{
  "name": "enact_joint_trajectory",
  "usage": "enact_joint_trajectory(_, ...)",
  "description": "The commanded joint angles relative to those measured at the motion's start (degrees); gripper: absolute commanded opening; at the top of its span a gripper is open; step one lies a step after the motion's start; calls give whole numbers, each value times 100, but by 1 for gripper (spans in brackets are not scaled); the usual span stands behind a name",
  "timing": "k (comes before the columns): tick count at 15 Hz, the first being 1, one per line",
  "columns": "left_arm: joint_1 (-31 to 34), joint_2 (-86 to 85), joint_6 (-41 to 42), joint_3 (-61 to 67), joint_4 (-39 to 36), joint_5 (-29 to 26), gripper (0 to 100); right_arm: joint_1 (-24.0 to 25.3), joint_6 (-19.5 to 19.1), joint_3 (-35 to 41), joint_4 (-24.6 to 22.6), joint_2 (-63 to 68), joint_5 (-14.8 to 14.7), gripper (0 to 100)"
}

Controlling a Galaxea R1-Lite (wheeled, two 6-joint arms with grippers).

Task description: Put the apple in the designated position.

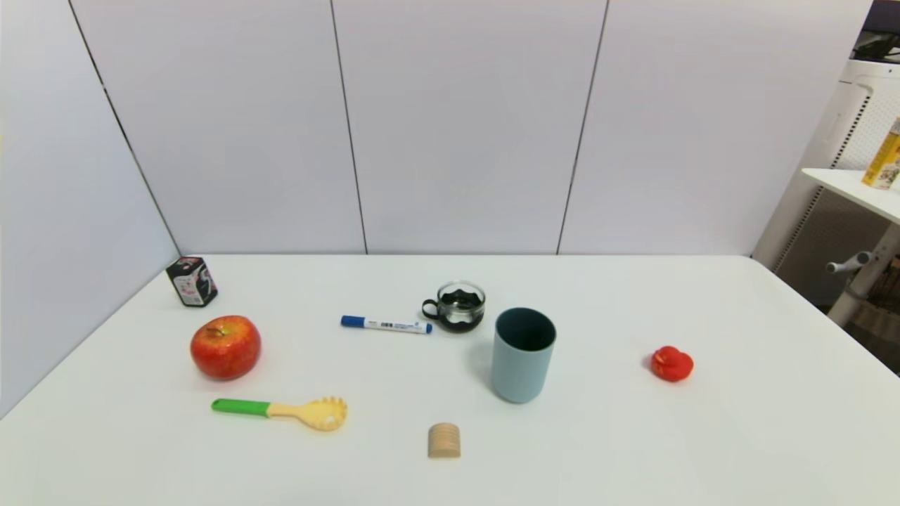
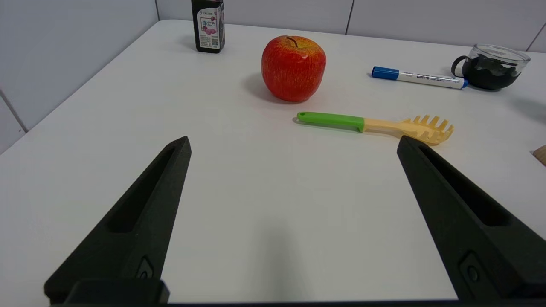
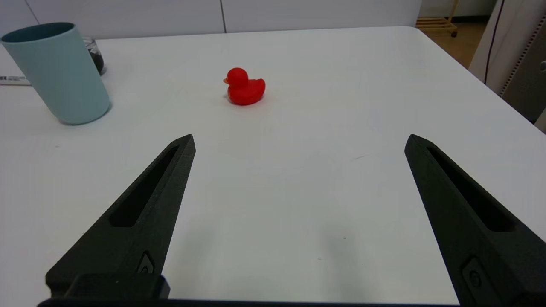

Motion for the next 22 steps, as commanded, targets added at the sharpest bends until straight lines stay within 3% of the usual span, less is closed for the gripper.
enact_joint_trajectory(1, 1, 7, -3, 0, -2, 5, 100, 1, 0, 0, 2, 9, 0, 100)
enact_joint_trajectory(7, 1, 51, -38, -18, 15, 13, 100, 1, 0, 0, 2, 9, 0, 100)
enact_joint_trajectory(10, 1, 1950, 6, -1310, 24, -22, 100, 1, 0, 9, 2, 9, 0, 100)
enact_joint_trajectory(13, -34, 3804, 674, -2522, -46, -22, 100, 1, 0, 0, 2, 9, 0, 100)
enact_joint_trajectory(16, -193, 5439, 858, -3542, -301, -778, 100, 1, 0, 9, 2, 9, 0, 100)
enact_joint_trajectory(22, -193, 8067, 1210, -4430, -1101, -936, 100, 1, 0, 0, 2, 9, 0, 100)
